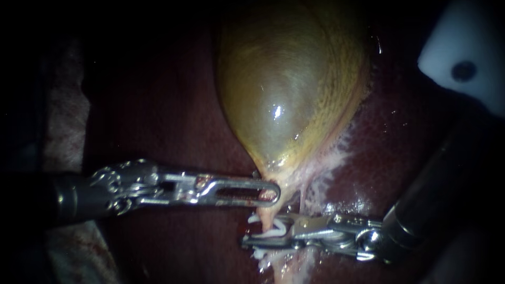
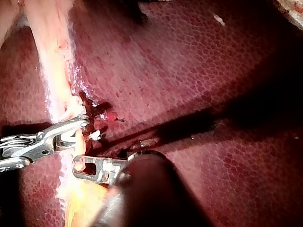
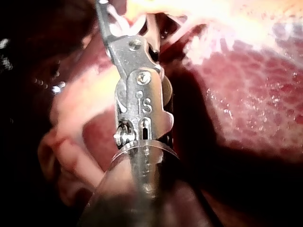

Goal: Clipping third clip left tube

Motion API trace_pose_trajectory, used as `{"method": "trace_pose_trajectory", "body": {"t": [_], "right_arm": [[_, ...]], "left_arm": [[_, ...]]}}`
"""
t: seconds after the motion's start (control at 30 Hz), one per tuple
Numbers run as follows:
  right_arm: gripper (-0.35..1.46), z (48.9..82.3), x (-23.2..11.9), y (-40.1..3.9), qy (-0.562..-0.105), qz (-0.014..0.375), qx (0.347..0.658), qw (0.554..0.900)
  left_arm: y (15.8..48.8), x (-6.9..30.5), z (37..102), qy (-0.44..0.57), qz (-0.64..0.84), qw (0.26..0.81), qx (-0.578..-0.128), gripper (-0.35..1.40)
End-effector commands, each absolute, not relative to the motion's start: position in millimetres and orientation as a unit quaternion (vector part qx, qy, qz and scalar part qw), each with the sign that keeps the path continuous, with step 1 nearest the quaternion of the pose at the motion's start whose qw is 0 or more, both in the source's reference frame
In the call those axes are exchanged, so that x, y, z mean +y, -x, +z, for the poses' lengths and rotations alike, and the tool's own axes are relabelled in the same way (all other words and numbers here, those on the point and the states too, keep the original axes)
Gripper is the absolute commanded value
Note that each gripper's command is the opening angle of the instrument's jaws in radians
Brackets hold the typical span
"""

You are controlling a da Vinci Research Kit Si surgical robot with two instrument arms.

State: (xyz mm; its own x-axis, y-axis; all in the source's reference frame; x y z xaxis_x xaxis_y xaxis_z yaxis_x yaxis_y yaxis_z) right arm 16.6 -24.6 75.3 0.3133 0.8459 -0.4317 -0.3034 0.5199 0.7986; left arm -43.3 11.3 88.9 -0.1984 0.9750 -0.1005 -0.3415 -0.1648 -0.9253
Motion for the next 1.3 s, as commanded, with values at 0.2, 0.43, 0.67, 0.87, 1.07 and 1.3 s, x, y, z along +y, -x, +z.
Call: {"method": "trace_pose_trajectory", "body": {"t": [0.2, 0.43, 0.67, 0.87, 1.07, 1.3], "right_arm": [[0.19, 75.4, -24.5, -16.5, -0.308, 0.381, 0.439, 0.753], [-0.13, 75.4, -24.4, -16.5, -0.312, 0.377, 0.438, 0.754], [-0.31, 75.4, -24.4, -16.5, -0.313, 0.376, 0.436, 0.756], [-0.34, 75.4, -24.5, -16.5, -0.314, 0.375, 0.435, 0.756], [-0.34, 75.4, -24.5, -16.6, -0.314, 0.375, 0.435, 0.756], [-0.34, 75.4, -24.5, -16.6, -0.314, 0.375, 0.435, 0.756]], "left_arm": [[43.3, 11.3, 88.9, 0.388, 0.657, 0.501, -0.409, -0.35], [43.4, 11.3, 88.9, 0.388, 0.657, 0.501, -0.408, -0.35], [43.4, 11.3, 88.9, 0.388, 0.657, 0.501, -0.408, -0.35], [43.4, 11.3, 88.9, 0.388, 0.657, 0.501, -0.408, -0.35], [43.4, 11.3, 88.9, 0.388, 0.657, 0.501, -0.408, -0.35], [43.4, 11.3, 88.9, 0.388, 0.657, 0.501, -0.408, -0.35]]}}
